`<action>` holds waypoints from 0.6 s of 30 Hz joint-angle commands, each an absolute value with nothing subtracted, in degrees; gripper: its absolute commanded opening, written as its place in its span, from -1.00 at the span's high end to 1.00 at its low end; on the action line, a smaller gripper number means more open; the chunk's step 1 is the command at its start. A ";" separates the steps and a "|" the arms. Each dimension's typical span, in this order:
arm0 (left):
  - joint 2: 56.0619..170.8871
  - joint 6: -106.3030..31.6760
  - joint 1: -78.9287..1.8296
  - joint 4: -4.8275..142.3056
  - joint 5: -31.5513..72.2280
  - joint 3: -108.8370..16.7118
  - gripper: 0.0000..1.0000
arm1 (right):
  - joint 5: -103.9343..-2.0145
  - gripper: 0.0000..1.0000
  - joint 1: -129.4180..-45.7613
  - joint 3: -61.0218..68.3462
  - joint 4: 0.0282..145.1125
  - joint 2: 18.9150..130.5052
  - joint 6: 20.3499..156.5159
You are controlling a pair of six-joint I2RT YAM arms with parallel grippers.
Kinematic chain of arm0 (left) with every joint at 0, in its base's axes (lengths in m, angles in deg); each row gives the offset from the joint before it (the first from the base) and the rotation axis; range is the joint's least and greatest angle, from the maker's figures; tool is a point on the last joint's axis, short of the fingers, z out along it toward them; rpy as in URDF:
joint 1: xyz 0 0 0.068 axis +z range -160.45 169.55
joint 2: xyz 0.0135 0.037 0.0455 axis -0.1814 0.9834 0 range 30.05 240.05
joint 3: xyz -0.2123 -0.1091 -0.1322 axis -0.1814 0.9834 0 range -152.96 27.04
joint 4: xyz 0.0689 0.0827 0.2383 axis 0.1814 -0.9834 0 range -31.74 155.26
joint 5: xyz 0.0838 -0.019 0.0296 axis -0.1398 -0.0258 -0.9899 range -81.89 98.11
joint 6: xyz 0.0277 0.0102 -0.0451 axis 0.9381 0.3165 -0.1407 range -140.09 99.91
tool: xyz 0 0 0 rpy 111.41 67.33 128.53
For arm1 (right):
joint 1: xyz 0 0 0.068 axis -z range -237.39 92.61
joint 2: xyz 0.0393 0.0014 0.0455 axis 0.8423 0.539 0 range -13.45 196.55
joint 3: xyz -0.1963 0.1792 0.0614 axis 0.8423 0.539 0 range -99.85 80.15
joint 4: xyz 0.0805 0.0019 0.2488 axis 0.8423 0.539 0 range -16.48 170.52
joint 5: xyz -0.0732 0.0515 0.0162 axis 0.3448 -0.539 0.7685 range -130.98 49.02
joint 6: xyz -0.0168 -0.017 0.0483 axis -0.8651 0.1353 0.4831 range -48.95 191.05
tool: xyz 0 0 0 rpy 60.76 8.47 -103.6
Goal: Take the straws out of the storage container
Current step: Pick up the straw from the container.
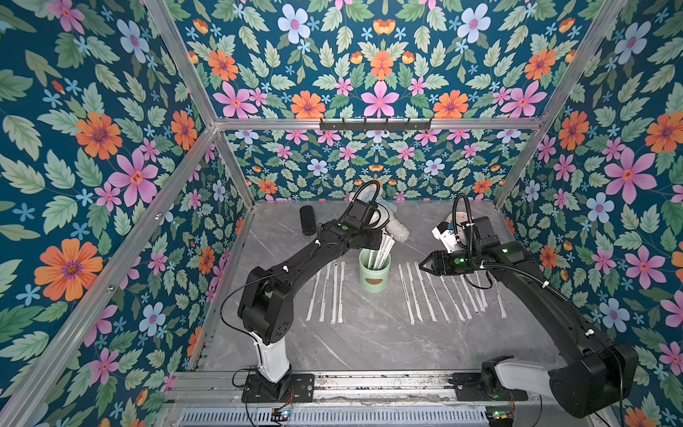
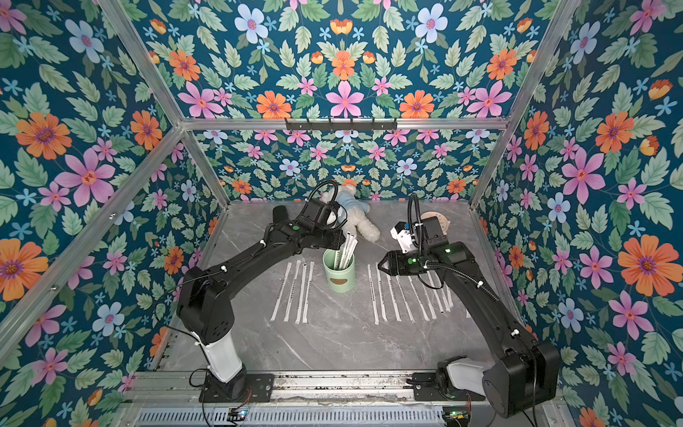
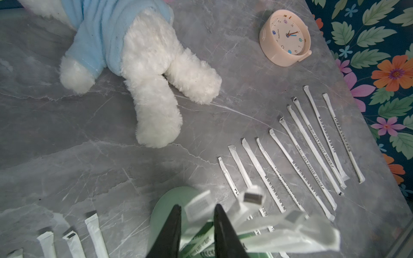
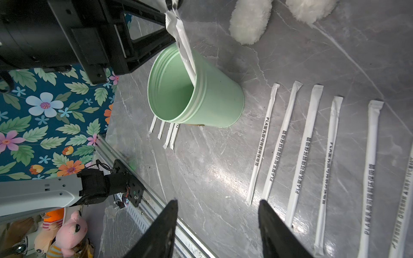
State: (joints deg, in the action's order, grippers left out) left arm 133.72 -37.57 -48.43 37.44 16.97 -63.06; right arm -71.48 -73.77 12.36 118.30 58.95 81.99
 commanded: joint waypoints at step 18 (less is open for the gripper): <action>132.39 -37.28 -48.68 37.16 14.03 -62.87 0.70 | -71.69 -0.18 -73.82 12.39 117.38 59.07 82.03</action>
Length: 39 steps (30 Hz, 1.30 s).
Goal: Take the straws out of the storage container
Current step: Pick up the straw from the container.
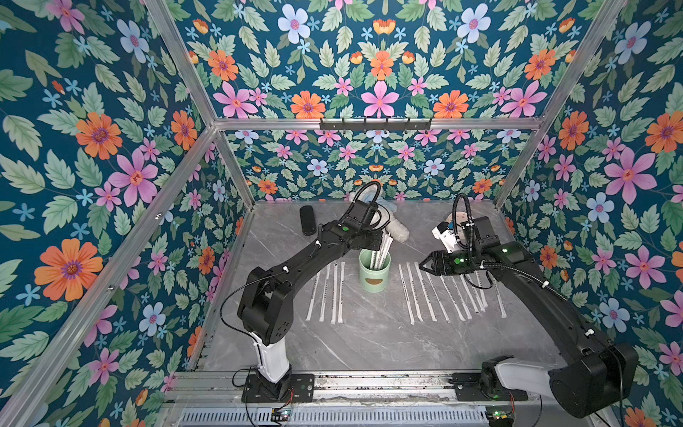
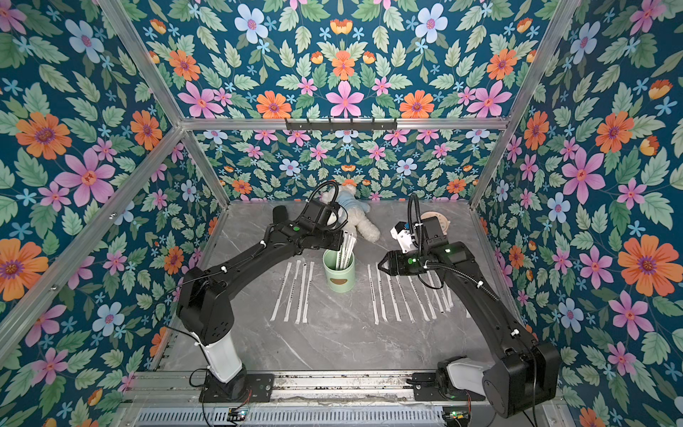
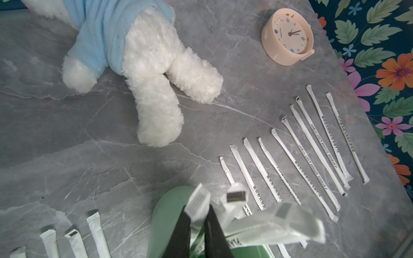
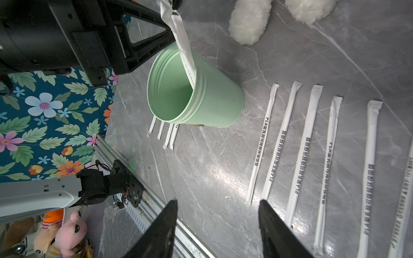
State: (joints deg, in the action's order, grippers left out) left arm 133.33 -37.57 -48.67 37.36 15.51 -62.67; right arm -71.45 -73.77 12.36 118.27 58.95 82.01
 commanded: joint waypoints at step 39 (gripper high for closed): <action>127.58 -30.16 -47.65 9.24 -5.52 -95.08 0.79 | -73.91 -0.19 -73.80 10.83 116.39 59.28 82.82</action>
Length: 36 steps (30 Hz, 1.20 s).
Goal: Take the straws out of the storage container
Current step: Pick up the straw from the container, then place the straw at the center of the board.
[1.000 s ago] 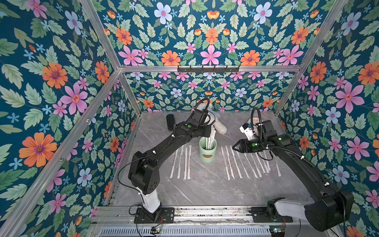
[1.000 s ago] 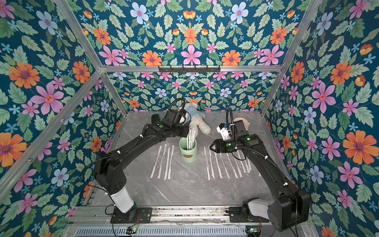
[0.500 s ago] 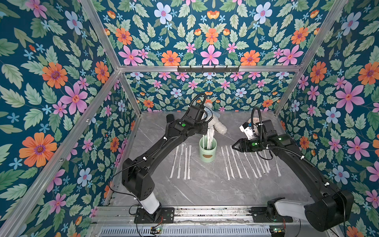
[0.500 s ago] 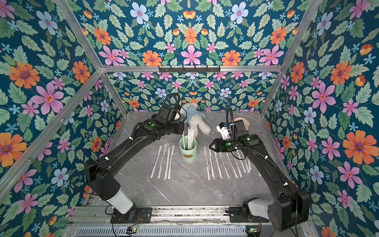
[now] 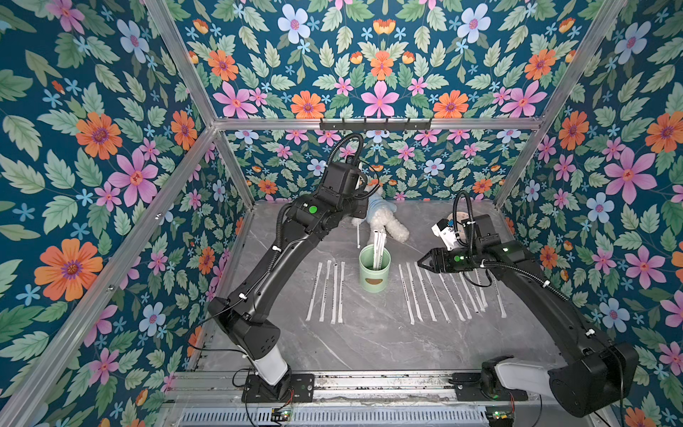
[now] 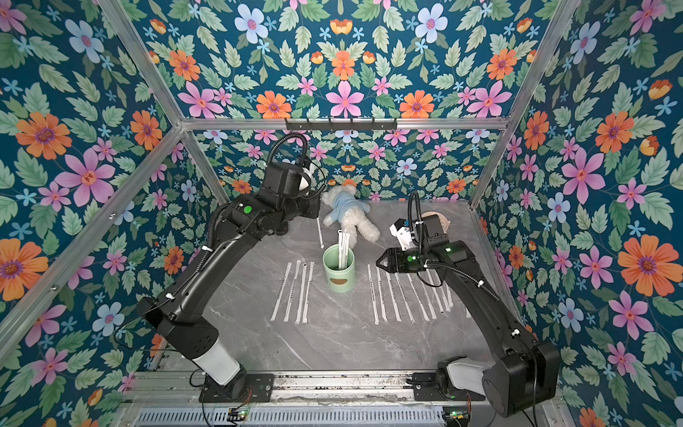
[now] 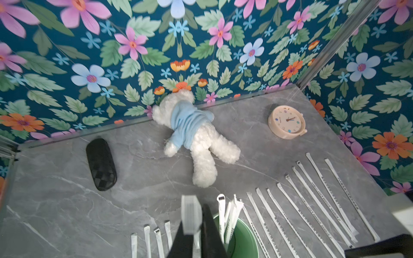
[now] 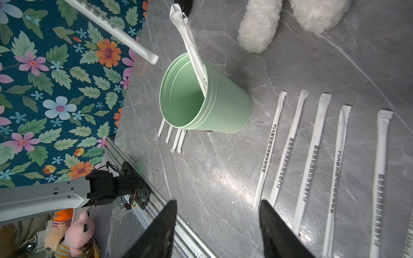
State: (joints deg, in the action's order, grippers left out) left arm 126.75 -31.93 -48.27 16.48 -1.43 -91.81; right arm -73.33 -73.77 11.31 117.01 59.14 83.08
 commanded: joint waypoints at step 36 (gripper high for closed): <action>147.45 -34.80 -27.95 -6.28 -4.65 -75.33 0.80 | -75.15 -0.21 -73.81 14.14 114.48 59.97 82.89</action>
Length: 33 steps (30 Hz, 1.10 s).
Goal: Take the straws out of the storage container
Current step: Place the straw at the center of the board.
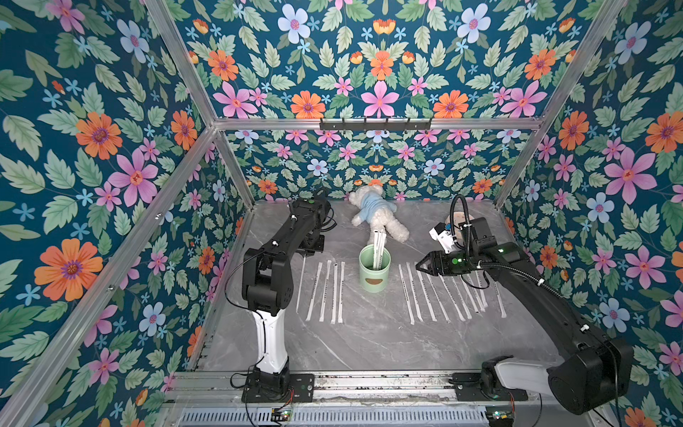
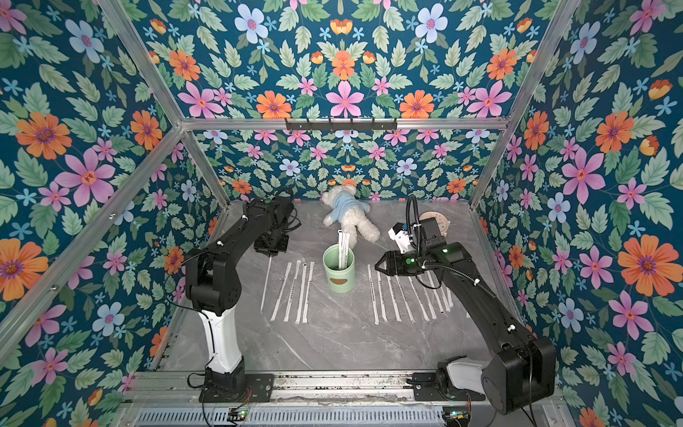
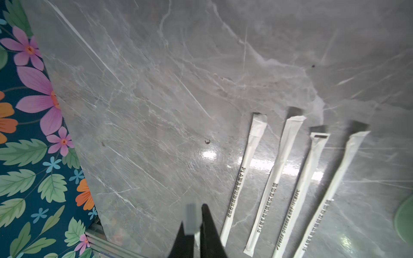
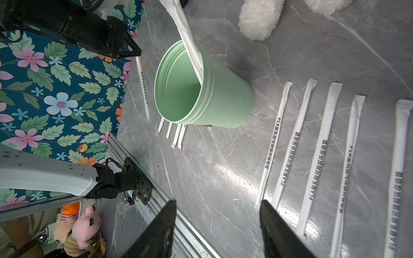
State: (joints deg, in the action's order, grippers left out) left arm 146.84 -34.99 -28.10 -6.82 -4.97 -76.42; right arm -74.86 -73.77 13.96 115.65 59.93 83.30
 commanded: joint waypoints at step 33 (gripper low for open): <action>147.85 -35.89 -27.85 -1.25 -4.27 -71.89 0.59 | -75.34 -0.22 -73.82 14.10 114.30 60.60 83.35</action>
